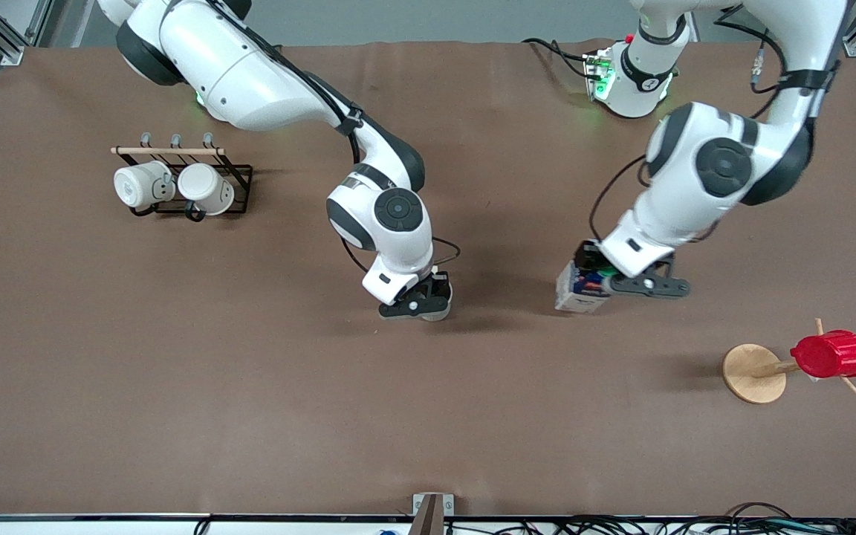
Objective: Place cup and milk on table
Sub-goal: 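Carry the mug and carton toward the table middle with both grippers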
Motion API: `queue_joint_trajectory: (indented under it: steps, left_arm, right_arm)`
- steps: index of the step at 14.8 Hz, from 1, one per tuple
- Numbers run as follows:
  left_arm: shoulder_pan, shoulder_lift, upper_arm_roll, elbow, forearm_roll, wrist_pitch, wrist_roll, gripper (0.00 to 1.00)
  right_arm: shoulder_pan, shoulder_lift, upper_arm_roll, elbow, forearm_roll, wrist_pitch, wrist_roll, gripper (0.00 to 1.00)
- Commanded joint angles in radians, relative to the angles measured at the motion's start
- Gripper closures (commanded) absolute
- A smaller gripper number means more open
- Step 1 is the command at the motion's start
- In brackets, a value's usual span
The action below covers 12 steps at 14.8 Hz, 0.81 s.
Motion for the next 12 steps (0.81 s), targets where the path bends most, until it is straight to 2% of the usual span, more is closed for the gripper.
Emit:
queue_joint_trajectory:
  steps: [1, 4, 6, 9, 10, 12]
  left_arm:
    - [-0.096, 0.068, 0.005, 0.096, 0.035, -0.064, -0.136, 0.27]
    - [-0.195, 0.154, 0.002, 0.203, 0.125, -0.109, -0.291, 0.27]
    - [-0.250, 0.223, 0.005, 0.276, 0.148, -0.133, -0.334, 0.27]
    - [-0.294, 0.284, 0.007, 0.350, 0.193, -0.144, -0.396, 0.27]
    - [-0.311, 0.303, 0.010, 0.375, 0.196, -0.144, -0.408, 0.27]
    - [-0.319, 0.334, 0.013, 0.418, 0.194, -0.146, -0.410, 0.27]
  right_arm:
    - [-0.075, -0.117, 0.036, -0.018, -0.014, -0.100, 0.020, 0.00]
    - [-0.196, -0.270, 0.042, -0.018, -0.012, -0.307, 0.019, 0.00]
    - [-0.299, -0.353, 0.045, -0.023, -0.009, -0.363, 0.003, 0.00]
    - [-0.393, -0.447, 0.023, -0.031, 0.006, -0.462, -0.150, 0.00]
    - [-0.411, -0.481, -0.023, -0.029, 0.055, -0.487, -0.227, 0.00]
    - [-0.404, -0.562, -0.173, -0.031, 0.196, -0.530, -0.389, 0.00]
